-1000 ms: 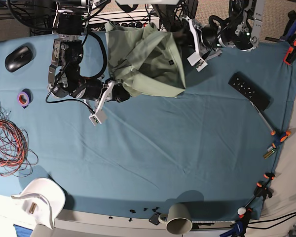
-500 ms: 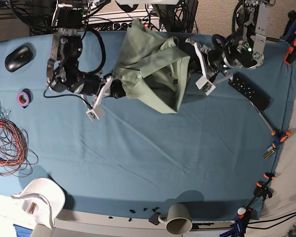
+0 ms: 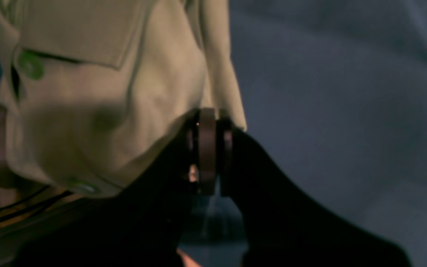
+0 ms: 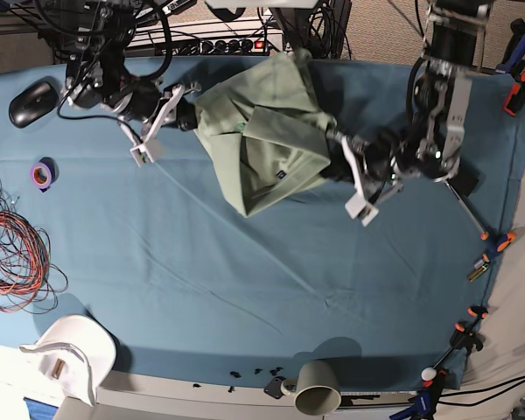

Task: Fold the T-shirt properly
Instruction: 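Grasp the shirt's opposite edge with the left gripper and pull it open, then release the shirt with both grippers and let it settle flat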

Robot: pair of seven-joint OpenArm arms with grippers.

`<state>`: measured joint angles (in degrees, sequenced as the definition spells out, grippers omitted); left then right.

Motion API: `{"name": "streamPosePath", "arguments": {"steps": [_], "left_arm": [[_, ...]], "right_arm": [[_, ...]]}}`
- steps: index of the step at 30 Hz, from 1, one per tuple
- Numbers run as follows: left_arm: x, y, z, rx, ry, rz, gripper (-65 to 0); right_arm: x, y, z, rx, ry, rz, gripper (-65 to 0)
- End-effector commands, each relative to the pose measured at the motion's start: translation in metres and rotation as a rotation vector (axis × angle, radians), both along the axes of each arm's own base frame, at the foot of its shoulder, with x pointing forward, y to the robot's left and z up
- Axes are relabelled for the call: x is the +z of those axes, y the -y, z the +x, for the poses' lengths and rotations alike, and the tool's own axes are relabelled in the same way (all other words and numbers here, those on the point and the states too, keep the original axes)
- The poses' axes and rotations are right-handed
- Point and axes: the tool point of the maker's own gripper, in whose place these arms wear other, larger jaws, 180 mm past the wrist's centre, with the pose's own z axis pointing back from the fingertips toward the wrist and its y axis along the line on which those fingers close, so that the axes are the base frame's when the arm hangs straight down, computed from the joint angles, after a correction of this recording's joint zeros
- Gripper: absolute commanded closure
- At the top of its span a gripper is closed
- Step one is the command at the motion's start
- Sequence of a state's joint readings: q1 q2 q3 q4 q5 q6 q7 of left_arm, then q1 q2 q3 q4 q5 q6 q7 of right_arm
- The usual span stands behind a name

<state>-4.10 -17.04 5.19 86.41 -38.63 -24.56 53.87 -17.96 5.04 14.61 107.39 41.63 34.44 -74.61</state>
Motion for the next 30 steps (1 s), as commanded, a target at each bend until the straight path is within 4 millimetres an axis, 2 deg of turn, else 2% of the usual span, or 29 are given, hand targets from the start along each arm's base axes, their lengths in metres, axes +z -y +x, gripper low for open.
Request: {"name": "streamPosePath", "arguments": {"steps": [1,6,9,13,19,23,30], "left_arm": [[0.002,-0.004,0.013,0.015,0.016,0.029,0.0],[0.007,0.020,0.034,0.024,0.007,-0.029,0.0],[0.008,0.036,0.039,0.008,-0.001,-0.064,0.0],[0.008,0.049,0.042,-0.002,-0.011,-0.091,0.0],[0.011,0.044,0.056,0.003,-0.003,-0.071,0.0],[0.018,0.042,0.066,0.003,0.021,-0.058,0.0],[0.011,0.030,0.071,0.034,0.023,0.020,0.0]], "right_arm": [[0.005,-0.005,0.000,-0.006,0.024,0.022,0.0],[0.001,-0.035,-0.013,-0.050,-0.005,0.127,0.0],[0.001,-0.051,-0.018,-0.074,-0.017,0.184,0.0],[0.000,-0.062,-0.024,-0.109,-0.039,0.226,0.0],[-0.007,-0.061,-0.038,-0.124,-0.072,0.227,0.0],[-0.007,-0.061,-0.037,-0.127,-0.069,0.227,0.0],[-0.009,-0.054,-0.037,-0.143,-0.067,0.204,0.0]]}}
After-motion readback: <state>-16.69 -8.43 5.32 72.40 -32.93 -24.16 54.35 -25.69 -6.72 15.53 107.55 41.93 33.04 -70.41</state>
